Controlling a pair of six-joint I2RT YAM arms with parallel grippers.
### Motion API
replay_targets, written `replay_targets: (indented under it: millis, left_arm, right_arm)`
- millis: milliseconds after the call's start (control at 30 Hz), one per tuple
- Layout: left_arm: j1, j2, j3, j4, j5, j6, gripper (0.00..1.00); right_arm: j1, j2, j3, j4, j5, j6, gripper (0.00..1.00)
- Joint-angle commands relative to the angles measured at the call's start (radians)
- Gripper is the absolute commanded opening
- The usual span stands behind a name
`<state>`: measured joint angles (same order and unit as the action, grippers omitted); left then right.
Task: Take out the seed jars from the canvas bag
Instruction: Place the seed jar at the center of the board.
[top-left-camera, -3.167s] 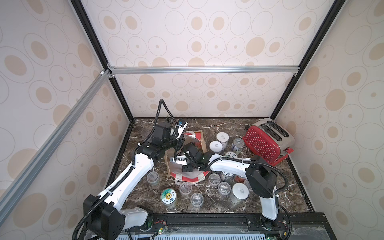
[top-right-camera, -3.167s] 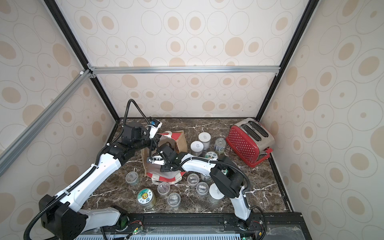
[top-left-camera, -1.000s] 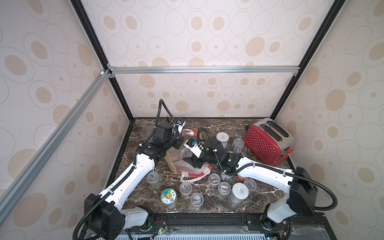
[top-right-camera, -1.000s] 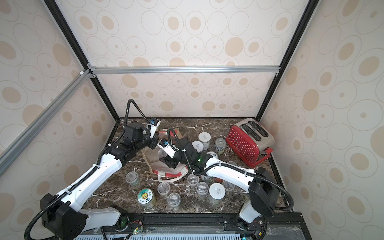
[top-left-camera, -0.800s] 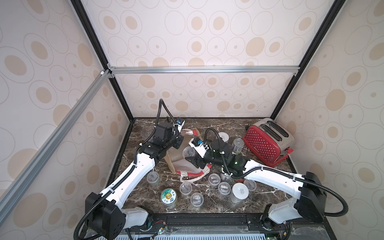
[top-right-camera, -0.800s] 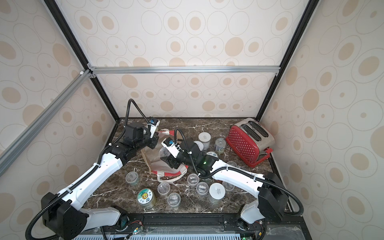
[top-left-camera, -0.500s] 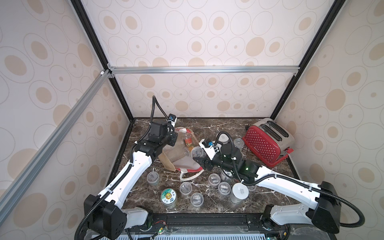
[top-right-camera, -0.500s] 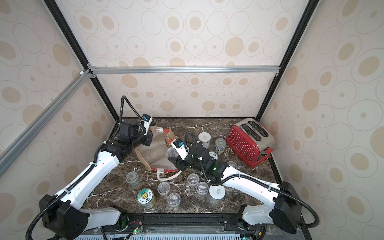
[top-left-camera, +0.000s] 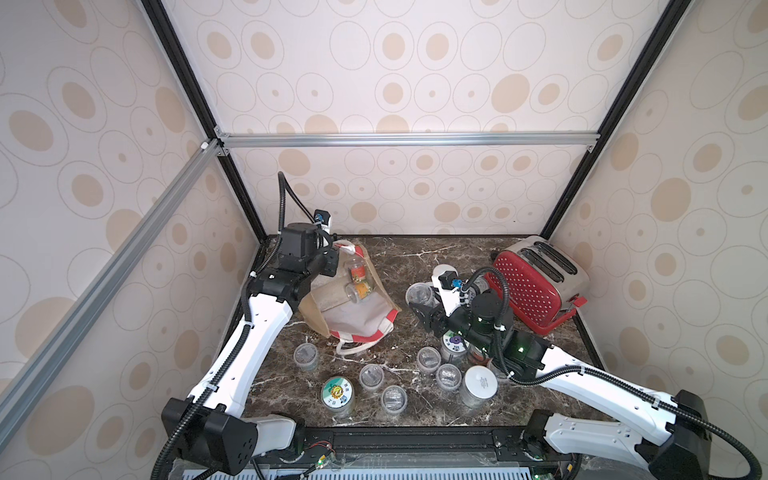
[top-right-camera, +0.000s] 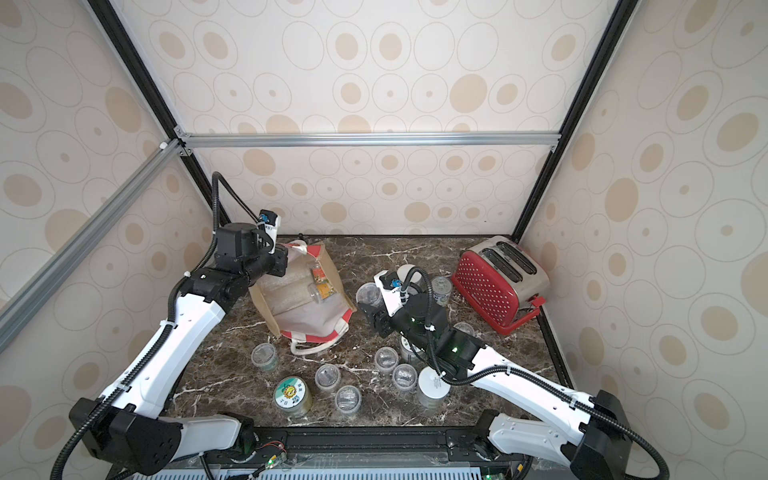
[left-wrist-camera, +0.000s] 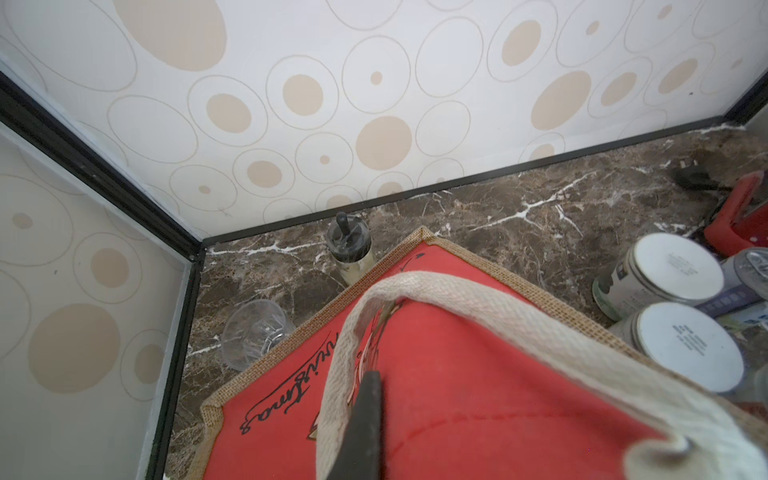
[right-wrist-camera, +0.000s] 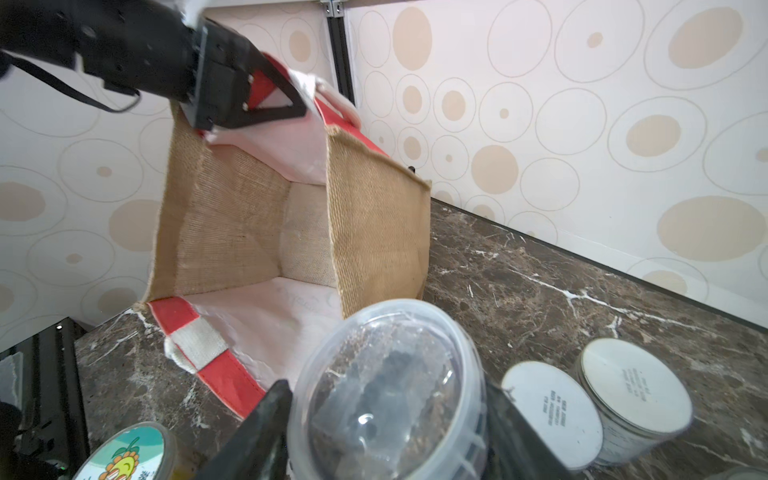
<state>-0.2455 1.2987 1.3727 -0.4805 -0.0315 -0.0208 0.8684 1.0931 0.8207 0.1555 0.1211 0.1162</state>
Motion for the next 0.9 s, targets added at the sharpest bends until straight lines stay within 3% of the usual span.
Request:
replay_targets:
  millis: [0, 433, 867]
  left_arm:
    - [0.014, -0.004, 0.104, 0.002, -0.002, -0.031, 0.00]
    - [0.064, -0.065, 0.197, -0.130, -0.174, -0.129, 0.00]
    - [0.110, -0.050, 0.303, -0.227, -0.156, -0.162, 0.00]
  right_arm:
    - [-0.022, 0.056, -0.035, 0.080, 0.041, 0.052, 0.50]
    - [-0.024, 0.447, 0.010, 0.304, 0.025, 0.138, 0.50]
    - [-0.005, 0.784, 0.198, 0.428, -0.088, 0.183, 0.50]
